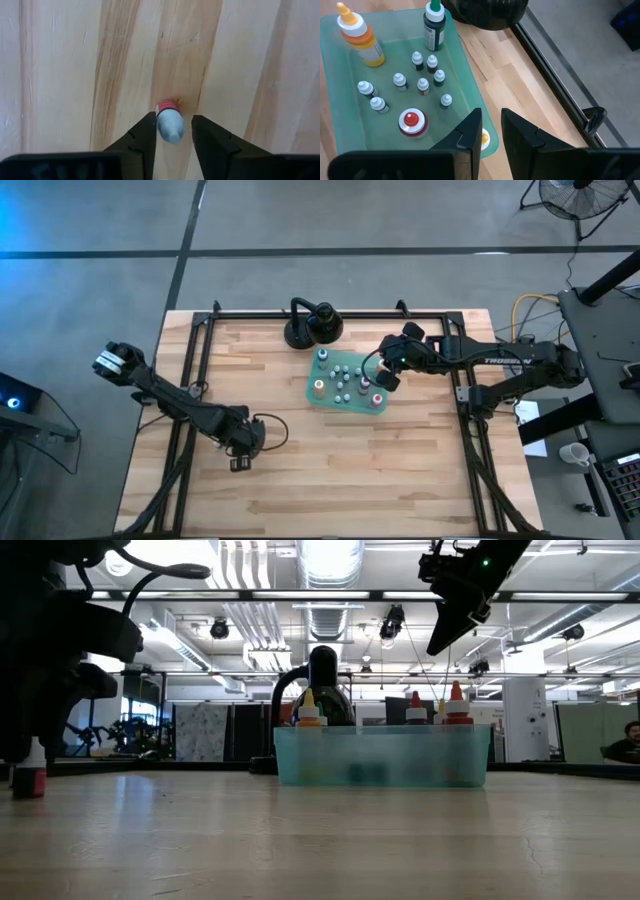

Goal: Pick & Place food coloring
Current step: Put the pink food coloring bottle into the bin

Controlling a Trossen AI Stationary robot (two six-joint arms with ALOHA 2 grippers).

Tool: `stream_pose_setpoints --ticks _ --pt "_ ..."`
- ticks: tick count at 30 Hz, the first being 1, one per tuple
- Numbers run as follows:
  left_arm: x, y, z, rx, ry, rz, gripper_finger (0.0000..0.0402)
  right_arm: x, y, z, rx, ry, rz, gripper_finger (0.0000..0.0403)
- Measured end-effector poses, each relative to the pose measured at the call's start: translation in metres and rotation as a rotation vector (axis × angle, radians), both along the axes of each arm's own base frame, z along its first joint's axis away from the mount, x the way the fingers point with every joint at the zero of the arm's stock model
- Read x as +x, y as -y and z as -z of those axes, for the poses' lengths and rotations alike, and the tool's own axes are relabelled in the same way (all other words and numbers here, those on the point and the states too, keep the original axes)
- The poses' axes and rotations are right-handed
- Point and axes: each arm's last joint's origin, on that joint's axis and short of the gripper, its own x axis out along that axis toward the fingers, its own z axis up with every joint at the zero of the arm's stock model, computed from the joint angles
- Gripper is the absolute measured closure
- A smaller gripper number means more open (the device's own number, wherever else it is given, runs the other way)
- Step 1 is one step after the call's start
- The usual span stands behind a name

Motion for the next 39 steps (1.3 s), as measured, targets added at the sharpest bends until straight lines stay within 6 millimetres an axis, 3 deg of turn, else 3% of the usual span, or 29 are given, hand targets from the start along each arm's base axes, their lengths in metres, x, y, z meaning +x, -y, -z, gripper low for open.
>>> stream_pose_setpoints --ticks 11,31,39 --pt "-0.001 0.0 -0.001 0.004 -0.008 -0.001 0.0373 0.0 0.0 0.0 0.0 -0.001 -0.001 0.0339" --pt "0.009 -0.015 -0.009 -0.026 -0.034 -0.105 0.0376 0.0 0.0 0.0 -0.009 -0.017 -0.018 0.0339" --pt "0.013 -0.02 -0.034 0.015 -0.044 -0.114 0.0376 0.0 0.0 0.0 -0.006 -0.013 -0.013 0.0339"
